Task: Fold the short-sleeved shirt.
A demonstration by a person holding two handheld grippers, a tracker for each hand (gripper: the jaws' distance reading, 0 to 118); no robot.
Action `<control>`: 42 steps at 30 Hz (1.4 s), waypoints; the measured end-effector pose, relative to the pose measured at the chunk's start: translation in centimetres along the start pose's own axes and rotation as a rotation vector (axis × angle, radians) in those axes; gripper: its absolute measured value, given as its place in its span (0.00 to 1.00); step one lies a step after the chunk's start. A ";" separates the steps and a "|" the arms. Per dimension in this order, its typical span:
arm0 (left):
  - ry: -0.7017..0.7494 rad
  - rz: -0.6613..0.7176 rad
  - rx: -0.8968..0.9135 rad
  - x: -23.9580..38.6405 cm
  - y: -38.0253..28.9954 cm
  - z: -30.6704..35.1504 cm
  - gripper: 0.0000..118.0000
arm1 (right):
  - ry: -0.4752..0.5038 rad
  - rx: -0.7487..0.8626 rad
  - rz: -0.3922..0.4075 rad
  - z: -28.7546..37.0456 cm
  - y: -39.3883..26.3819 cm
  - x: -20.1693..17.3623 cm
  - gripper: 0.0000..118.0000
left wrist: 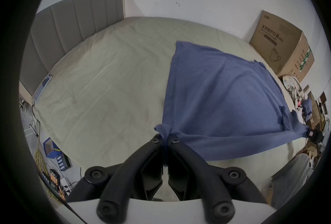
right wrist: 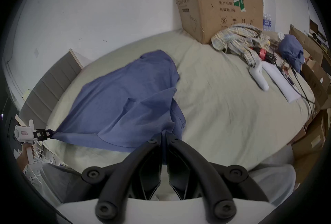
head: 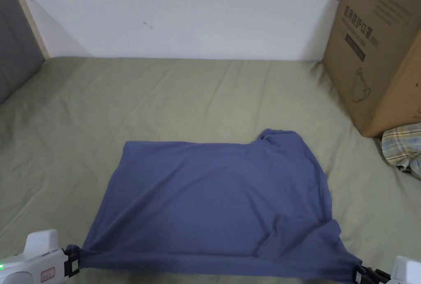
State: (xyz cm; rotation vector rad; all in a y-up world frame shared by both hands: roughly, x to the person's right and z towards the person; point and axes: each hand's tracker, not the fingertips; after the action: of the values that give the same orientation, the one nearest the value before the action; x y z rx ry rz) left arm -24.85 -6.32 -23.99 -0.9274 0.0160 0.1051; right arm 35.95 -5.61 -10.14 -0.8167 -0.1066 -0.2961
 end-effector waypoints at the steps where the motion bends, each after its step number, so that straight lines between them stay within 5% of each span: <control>1: 0.001 0.002 -0.008 0.1 -0.3 -0.4 0.01 | -0.014 -0.029 -0.007 -0.5 -0.3 0.0 0.02; 12: 0.040 0.009 -0.111 0.5 -1.7 -3.5 0.02 | -0.151 -0.250 -0.046 -7.1 -2.0 -1.0 0.02; 14: 0.039 0.004 -0.114 0.3 -2.0 -3.9 0.17 | -0.156 -0.256 -0.041 -6.9 -1.6 -1.2 0.03; 16: 0.052 0.011 -0.139 0.6 -1.5 -3.7 0.47 | -0.161 -0.243 -0.043 -5.7 -1.2 -2.1 0.06; 18: 0.049 0.011 -0.142 1.3 -0.9 -2.4 0.62 | -0.186 -0.191 -0.021 -4.4 -0.1 -2.8 0.27; 19: 0.019 0.023 -0.089 1.5 -0.2 -1.4 0.63 | -0.190 -0.149 -0.008 -3.8 0.8 -2.5 0.50; 21: -0.024 0.053 -0.002 2.8 1.5 1.3 0.63 | -0.186 -0.046 0.010 -1.8 2.9 -3.3 0.68; 32: -0.072 0.010 0.549 9.4 9.5 12.1 0.63 | -0.137 0.526 0.197 8.5 13.0 -11.4 0.68; 42: -0.005 -0.081 0.720 12.2 10.4 13.5 0.59 | -0.156 0.696 0.296 10.6 13.5 -15.3 0.65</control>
State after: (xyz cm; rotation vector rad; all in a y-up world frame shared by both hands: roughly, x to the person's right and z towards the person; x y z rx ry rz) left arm -14.12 11.66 -24.88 -0.2080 0.0104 0.0206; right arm 25.58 14.23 -15.52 -0.1548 -0.2177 0.0912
